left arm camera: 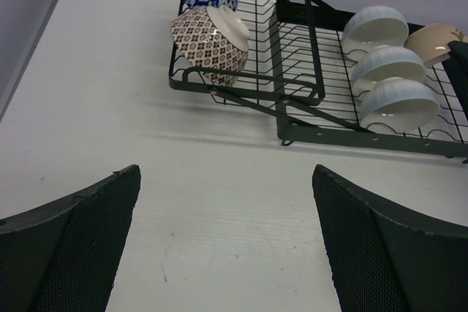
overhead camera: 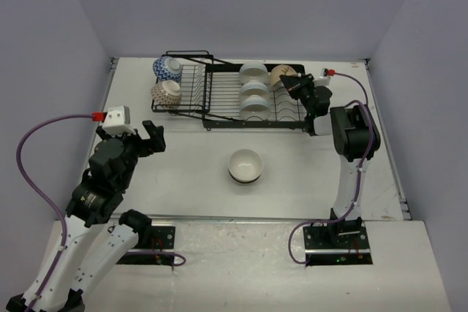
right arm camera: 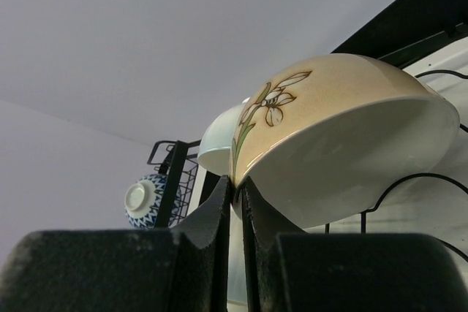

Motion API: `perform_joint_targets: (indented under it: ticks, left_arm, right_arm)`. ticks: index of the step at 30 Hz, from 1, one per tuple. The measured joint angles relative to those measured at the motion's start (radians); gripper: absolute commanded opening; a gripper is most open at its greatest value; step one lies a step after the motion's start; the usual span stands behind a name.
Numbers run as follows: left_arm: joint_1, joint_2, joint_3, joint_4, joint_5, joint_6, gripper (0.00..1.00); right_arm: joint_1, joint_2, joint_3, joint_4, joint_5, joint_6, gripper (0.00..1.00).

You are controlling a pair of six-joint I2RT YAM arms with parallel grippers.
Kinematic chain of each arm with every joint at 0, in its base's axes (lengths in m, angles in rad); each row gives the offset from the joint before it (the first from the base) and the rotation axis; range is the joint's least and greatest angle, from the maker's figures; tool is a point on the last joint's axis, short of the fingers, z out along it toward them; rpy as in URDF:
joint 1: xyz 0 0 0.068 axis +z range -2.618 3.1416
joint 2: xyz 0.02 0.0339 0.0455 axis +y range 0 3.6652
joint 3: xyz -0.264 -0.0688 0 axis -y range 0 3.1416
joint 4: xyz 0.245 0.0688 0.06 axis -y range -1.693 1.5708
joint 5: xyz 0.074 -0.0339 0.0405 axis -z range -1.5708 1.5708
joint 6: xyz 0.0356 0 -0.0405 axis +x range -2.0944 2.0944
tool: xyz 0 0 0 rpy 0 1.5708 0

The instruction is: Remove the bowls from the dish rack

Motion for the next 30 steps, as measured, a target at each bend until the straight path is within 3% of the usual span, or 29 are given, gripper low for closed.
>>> perform_joint_targets:
  ticks: [20,30]
  left_arm:
    - [0.0,0.007,-0.01,0.004,0.0,0.0,1.0]
    - [0.0,0.007,-0.01,0.006,0.0,0.0,1.0]
  right_arm:
    - [-0.048,-0.006,0.077,0.031,-0.113,-0.011,0.0]
    - [-0.048,-0.127,0.033,0.116,-0.132,-0.026,0.0]
